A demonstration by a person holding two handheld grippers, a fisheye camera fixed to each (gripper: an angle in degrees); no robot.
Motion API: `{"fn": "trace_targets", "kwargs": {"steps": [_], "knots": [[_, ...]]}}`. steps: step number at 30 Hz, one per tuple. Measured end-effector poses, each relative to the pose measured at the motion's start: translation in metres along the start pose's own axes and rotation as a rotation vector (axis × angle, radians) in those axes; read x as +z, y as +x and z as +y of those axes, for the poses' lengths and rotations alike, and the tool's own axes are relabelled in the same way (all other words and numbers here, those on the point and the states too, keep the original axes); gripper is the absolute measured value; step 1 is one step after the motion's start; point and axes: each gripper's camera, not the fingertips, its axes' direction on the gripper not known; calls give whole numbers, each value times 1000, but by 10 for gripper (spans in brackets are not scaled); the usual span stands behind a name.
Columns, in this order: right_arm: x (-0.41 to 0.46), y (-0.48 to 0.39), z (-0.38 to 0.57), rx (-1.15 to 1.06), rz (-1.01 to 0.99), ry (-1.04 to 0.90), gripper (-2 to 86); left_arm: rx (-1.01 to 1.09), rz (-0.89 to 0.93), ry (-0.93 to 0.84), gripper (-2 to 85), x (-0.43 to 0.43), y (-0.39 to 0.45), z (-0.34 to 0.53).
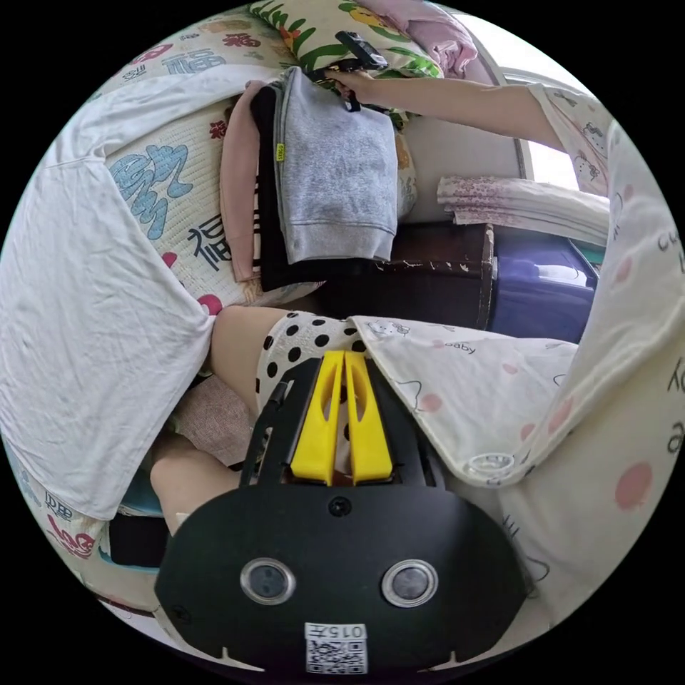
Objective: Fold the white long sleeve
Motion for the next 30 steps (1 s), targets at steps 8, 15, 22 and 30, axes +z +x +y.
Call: {"fn": "trace_targets", "kwargs": {"steps": [8, 15, 22, 30], "knots": [[-6, 102, -46, 32, -39, -104, 14, 67, 64, 77, -8, -11, -25, -9], [-145, 156, -7, 51, -321, 203, 5, -70, -100, 331, -2, -74, -91, -39], [-262, 72, 59, -126, -555, 384, 4, -245, 215, 704, 102, -163, -151, -20], [-295, -45, 118, -296, -687, 361, 0, -327, 414, 849, 150, -203, -213, 79]]}}
